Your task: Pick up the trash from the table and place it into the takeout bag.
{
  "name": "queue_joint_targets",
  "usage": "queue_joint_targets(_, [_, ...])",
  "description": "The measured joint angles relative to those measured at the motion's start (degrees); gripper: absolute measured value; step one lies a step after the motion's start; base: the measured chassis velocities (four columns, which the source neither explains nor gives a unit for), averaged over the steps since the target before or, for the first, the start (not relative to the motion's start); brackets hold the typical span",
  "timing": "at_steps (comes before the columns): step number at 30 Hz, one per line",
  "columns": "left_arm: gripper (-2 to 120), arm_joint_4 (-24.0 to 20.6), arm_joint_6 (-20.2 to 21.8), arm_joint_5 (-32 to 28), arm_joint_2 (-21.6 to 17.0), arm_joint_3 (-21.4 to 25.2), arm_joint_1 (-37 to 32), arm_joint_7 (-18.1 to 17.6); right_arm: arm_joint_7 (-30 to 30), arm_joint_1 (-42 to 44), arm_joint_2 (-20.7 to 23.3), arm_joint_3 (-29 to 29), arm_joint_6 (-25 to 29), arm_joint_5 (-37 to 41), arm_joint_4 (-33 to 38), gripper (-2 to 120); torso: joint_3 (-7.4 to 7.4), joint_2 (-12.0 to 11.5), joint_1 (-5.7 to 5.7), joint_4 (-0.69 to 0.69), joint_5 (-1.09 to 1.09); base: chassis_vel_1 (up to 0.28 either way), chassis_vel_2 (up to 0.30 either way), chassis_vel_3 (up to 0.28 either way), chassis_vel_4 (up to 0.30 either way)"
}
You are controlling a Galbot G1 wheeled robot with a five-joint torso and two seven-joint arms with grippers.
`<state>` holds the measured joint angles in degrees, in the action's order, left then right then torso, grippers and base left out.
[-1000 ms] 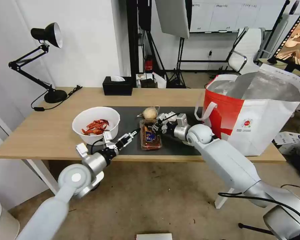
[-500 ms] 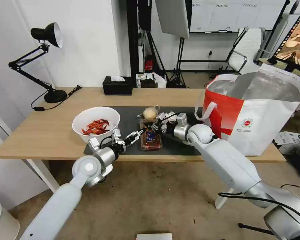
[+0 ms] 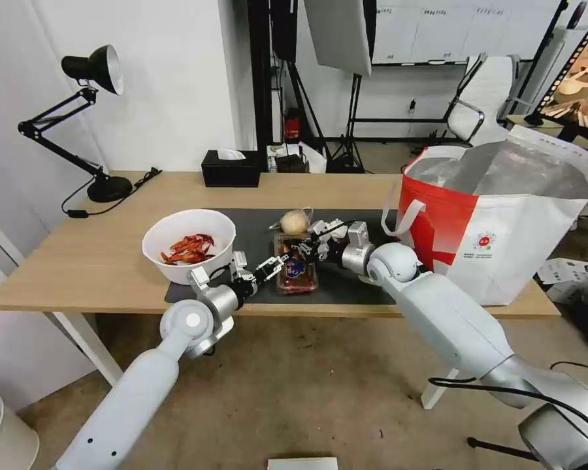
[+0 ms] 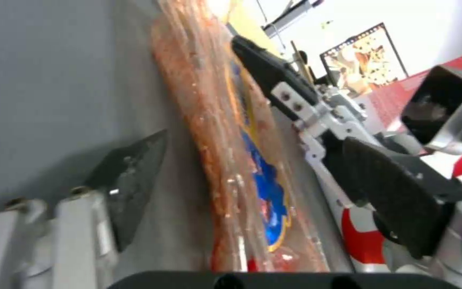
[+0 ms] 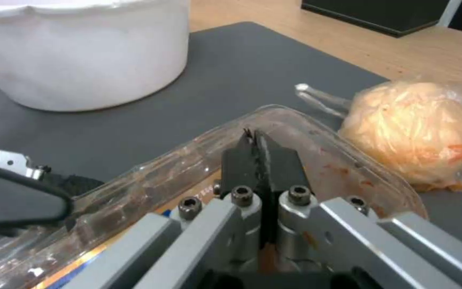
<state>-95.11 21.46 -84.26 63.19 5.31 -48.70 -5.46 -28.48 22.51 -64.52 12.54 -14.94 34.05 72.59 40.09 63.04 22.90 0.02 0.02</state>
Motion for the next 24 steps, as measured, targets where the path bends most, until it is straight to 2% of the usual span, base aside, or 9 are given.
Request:
queue_joint_targets(1, [85,0.0,0.0,0.0,0.0,0.0,0.0,0.0,0.0,0.0,0.0,0.0,0.0,0.0,0.0,0,0.0,0.0,0.0,0.0,0.0,0.0,0.0,0.0,0.0])
queue_joint_targets(3, [74,0.26,0.03,0.34,-0.04,-0.17,-0.07,-0.28,0.51,0.02,0.13,0.0,0.0,0.44,0.16,0,0.0,0.0,0.0,0.0,-0.01,0.0,0.0,0.0,0.0])
queue_joint_targets(8, [62,0.28,0.26,0.41,-0.27,-0.3,-0.15,-0.58,0.83,0.04,0.22,0.01,0.0,0.72,0.34,0,0.02,-0.01,0.02,-0.01,-0.02,0.0,0.0,0.0,0.0])
queue_joint_targets(11, [45,0.0,0.82,0.39,-0.78,-0.87,-0.2,-0.65,0.97,0.1,0.34,0.06,0.01,0.81,0.47,0,0.02,-0.02,0.02,-0.04,-0.03,0.0,0.0,0.0,0.0])
queue_joint_targets(15, [35,-0.05,1.03,0.38,-1.11,-1.13,-0.13,-0.65,1.09,0.11,0.38,0.11,0.01,0.9,0.6,0,0.02,-0.02,0.02,-0.05,-0.04,0.0,0.0,0.0,0.0])
queue_joint_targets(17, [25,-0.07,1.1,0.42,-1.35,-1.34,0.01,-0.63,1.2,0.12,0.47,0.17,0.01,1.04,0.76,0,0.02,-0.02,0.02,-0.04,-0.03,0.0,0.0,0.0,0.0])
queue_joint_targets(18, [25,-0.07,1.1,0.42,-1.35,-1.34,0.01,-0.63,1.2,0.12,0.47,0.17,0.01,1.04,0.76,0,0.02,-0.02,0.02,-0.04,-0.03,0.0,0.0,0.0,0.0])
queue_joint_targets(19, [17,-0.12,1.11,0.44,-1.37,-1.38,0.09,-0.59,1.33,0.18,0.49,0.18,0.04,1.16,0.79,0,0.02,-0.02,0.02,-0.04,-0.03,0.0,0.0,0.0,0.0])
queue_joint_targets(24, [3,-0.21,1.06,0.57,-1.36,-1.29,0.13,-0.41,2.2,0.68,0.62,-0.05,0.22,2.4,1.6,0,0.02,-0.02,0.02,-0.04,-0.02,0.0,0.0,0.0,0.0])
